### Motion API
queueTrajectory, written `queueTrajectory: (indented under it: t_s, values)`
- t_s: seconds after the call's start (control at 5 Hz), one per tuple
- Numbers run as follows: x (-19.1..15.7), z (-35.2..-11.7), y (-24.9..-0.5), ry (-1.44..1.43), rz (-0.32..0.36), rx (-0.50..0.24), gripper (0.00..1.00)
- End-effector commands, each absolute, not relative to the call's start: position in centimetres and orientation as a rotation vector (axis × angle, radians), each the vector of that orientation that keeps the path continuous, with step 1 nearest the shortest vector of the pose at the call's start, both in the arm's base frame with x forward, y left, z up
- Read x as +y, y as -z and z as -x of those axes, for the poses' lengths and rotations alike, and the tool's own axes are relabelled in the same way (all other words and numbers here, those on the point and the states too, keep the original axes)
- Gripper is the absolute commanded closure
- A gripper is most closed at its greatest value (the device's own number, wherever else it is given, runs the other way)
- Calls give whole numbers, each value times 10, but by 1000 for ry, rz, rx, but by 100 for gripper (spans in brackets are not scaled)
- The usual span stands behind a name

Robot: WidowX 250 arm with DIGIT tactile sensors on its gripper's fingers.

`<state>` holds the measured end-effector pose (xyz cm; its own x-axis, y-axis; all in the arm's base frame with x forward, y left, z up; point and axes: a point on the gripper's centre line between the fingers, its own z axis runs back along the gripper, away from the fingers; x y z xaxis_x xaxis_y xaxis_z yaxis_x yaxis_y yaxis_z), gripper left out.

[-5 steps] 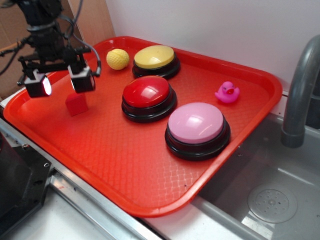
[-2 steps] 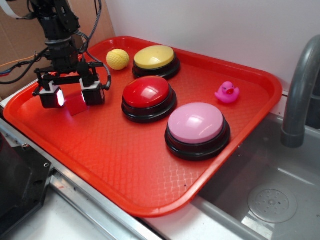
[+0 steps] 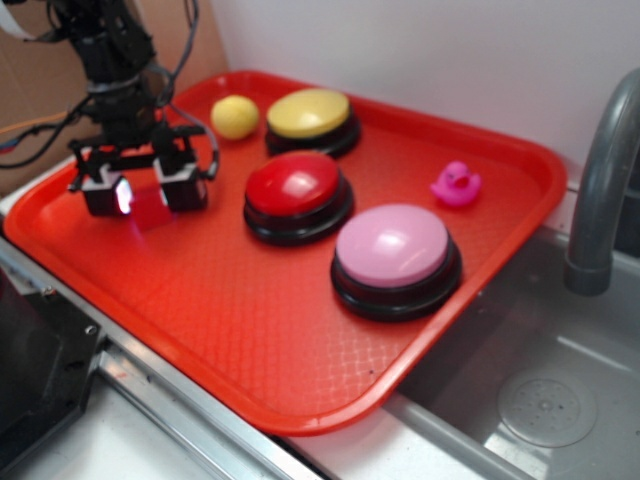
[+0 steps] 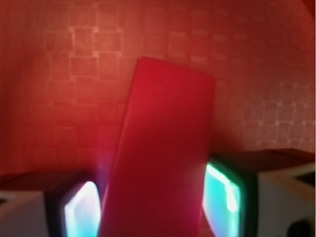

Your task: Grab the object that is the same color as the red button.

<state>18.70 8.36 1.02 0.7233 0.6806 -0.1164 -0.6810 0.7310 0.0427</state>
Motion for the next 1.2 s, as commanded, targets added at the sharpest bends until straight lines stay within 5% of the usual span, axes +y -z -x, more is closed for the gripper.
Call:
queueTrajectory:
  t_s: [0.0, 0.4, 0.8, 1.0]
  values:
    - [89, -177, -75, -356, 42, 76, 100]
    - [75, -132, -173, 31, 85, 14, 100]
    - [65, -111, -266, 40, 56, -22, 100]
    - [62, -108, -269, 36, 29, -60, 100]
